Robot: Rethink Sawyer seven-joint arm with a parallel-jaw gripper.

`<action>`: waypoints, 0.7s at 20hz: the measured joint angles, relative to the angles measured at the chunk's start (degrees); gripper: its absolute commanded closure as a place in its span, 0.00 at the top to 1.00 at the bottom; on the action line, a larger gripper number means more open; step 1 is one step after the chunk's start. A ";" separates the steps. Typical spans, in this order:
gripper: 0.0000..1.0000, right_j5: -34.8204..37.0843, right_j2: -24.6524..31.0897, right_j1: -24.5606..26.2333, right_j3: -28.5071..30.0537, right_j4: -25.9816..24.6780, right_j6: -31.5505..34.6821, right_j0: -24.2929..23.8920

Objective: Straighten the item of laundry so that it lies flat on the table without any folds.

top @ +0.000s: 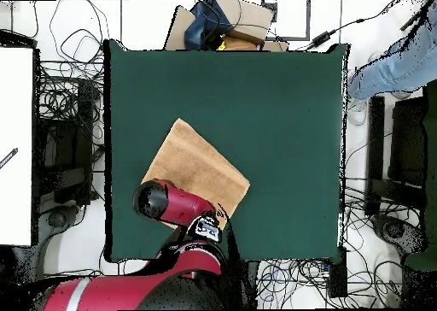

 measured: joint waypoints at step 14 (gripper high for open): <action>0.00 -3.74 -1.69 0.08 0.16 2.07 0.00 5.24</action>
